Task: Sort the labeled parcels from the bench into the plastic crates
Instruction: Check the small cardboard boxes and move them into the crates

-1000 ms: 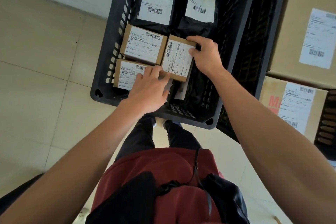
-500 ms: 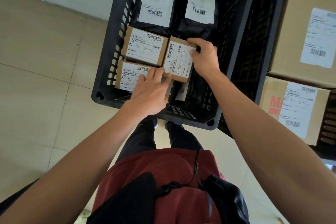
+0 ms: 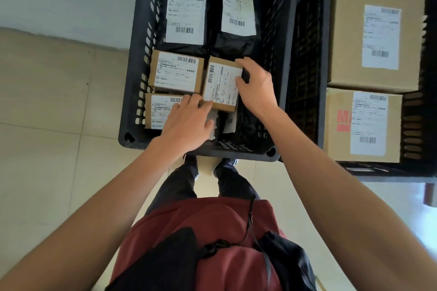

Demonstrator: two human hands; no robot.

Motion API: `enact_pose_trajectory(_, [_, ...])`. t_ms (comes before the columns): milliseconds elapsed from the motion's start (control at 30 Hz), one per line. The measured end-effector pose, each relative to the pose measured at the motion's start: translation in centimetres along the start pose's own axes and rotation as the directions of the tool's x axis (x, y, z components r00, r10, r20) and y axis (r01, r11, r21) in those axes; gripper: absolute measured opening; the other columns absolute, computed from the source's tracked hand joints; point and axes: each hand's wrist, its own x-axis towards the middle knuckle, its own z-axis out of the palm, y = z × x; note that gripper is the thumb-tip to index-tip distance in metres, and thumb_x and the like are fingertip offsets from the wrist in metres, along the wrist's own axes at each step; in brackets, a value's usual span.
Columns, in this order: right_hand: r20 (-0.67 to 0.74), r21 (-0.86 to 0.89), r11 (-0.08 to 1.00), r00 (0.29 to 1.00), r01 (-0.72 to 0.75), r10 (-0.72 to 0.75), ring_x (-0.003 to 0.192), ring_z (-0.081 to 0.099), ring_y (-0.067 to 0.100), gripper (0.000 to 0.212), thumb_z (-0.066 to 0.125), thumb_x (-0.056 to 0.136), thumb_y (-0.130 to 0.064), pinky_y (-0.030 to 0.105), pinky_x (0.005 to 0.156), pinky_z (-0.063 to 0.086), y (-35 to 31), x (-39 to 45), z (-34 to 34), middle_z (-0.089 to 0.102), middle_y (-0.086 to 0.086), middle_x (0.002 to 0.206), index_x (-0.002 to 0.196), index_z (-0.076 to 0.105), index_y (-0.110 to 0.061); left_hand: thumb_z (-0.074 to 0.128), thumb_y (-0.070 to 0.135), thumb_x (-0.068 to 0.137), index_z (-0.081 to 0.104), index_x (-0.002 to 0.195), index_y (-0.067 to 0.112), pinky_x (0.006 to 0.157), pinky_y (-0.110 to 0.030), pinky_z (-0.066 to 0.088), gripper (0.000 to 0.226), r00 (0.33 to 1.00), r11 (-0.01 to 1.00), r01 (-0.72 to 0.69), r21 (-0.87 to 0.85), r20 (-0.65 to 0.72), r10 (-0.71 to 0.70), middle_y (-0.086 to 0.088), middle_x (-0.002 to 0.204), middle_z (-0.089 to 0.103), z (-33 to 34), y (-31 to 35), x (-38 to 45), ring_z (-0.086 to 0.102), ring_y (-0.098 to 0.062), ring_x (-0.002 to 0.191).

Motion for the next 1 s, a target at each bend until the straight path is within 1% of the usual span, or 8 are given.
enact_pose_trajectory(133, [-0.077, 0.044, 0.999, 0.997, -0.026, 0.030, 0.117, 0.060, 0.006, 0.041, 0.059, 0.102, -0.007, 0.015, 0.100, 0.050, -1.8, -2.5, -1.7, 0.063, -0.006, 0.139, 0.142, 0.061, -0.012, 0.047, 0.039, 0.107, 0.036, 0.160, 0.022, 0.116, -0.048, 0.036, 0.056, 0.999, 0.992, -0.045, -0.120, -0.019, 0.043, -0.007, 0.156, 0.042, -1.6, -0.6, -0.4, 0.035, -0.027, 0.145])
enact_pose_trajectory(233, [-0.165, 0.112, 0.992, 0.984, -0.052, 0.070, 0.127, 0.054, 0.001, 0.040, 0.060, 0.103, -0.010, 0.018, 0.108, 0.045, -3.0, -5.2, -3.2, 0.061, -0.007, 0.143, 0.143, 0.061, -0.016, 0.051, 0.035, 0.107, 0.041, 0.158, 0.023, 0.119, -0.045, 0.033, 0.054, 0.994, 0.954, -0.084, -0.288, -0.095, 0.059, -0.005, 0.157, 0.044, -3.4, -0.7, -0.5, 0.036, -0.025, 0.146])
enact_pose_trajectory(333, [-0.240, 0.198, 0.974, 0.958, -0.108, 0.155, 0.115, 0.064, 0.006, 0.040, 0.059, 0.105, -0.017, 0.028, 0.098, 0.055, -3.6, -7.8, -5.0, 0.059, -0.020, 0.132, 0.144, 0.059, -0.026, 0.055, 0.033, 0.106, 0.045, 0.156, 0.023, 0.121, -0.037, 0.026, 0.052, 0.976, 0.897, -0.183, -0.403, -0.184, 0.116, -0.005, 0.157, 0.047, -5.7, 0.3, -0.1, 0.036, -0.022, 0.148])
enact_pose_trajectory(400, [-0.308, 0.233, 0.965, 0.932, -0.120, 0.190, 0.122, 0.061, 0.004, 0.040, 0.060, 0.105, -0.021, 0.032, 0.103, 0.054, -3.6, -9.4, -6.3, 0.063, -0.015, 0.137, 0.143, 0.059, -0.028, 0.056, 0.031, 0.107, 0.047, 0.155, 0.021, 0.124, -0.034, 0.024, 0.050, 0.955, 0.861, -0.270, -0.431, -0.233, 0.183, -0.001, 0.156, 0.049, -7.5, 1.7, 0.2, 0.038, -0.019, 0.148])
enact_pose_trajectory(467, [-0.387, 0.256, 0.958, 0.895, -0.128, 0.223, 0.136, 0.053, 0.004, 0.040, 0.060, 0.104, -0.023, 0.037, 0.113, 0.048, -3.4, -11.0, -7.7, 0.058, -0.011, 0.149, 0.144, 0.060, -0.028, 0.057, 0.030, 0.106, 0.048, 0.154, 0.022, 0.123, -0.042, 0.034, 0.049, 0.921, 0.827, -0.372, -0.422, -0.276, 0.273, 0.003, 0.153, 0.052, -9.2, 3.6, 0.6, 0.042, -0.015, 0.145])
enact_pose_trajectory(733, [-0.628, 0.326, 0.931, 0.699, -0.163, 0.342, 0.139, 0.050, 0.006, 0.039, 0.062, 0.104, -0.028, 0.037, 0.115, 0.047, -0.9, -17.7, -13.9, 0.058, -0.010, 0.148, 0.143, 0.061, -0.028, 0.058, 0.031, 0.105, 0.048, 0.154, 0.023, 0.116, -0.046, 0.043, 0.051, 0.799, 0.713, -0.601, -0.361, -0.301, 0.521, 0.007, 0.152, 0.053, -12.4, 14.2, 1.3, 0.045, -0.010, 0.142])
enact_pose_trajectory(933, [-0.693, 0.410, 0.887, 0.560, -0.212, 0.453, 0.139, 0.050, 0.010, 0.043, 0.065, 0.102, -0.023, 0.046, 0.115, 0.047, 3.1, -24.1, -19.0, 0.054, -0.009, 0.153, 0.145, 0.059, -0.027, 0.060, 0.030, 0.105, 0.047, 0.155, 0.021, 0.116, -0.039, 0.042, 0.052, 0.695, 0.627, -0.716, -0.307, -0.225, 0.683, 0.005, 0.148, 0.055, -11.2, 24.6, 0.1, 0.046, -0.005, 0.136])
enact_pose_trajectory(1000, [-0.708, 0.402, 0.887, 0.537, -0.226, 0.458, 0.124, 0.055, 0.012, 0.044, 0.064, 0.103, -0.025, 0.049, 0.111, 0.050, 4.6, -26.8, -20.8, 0.050, -0.008, 0.157, 0.147, 0.056, -0.027, 0.060, 0.031, 0.105, 0.046, 0.155, 0.021, 0.115, -0.042, 0.043, 0.053, 0.654, 0.599, -0.752, -0.275, -0.200, 0.729, 0.003, 0.148, 0.056, -10.4, 28.2, -0.5, 0.049, -0.009, 0.137])
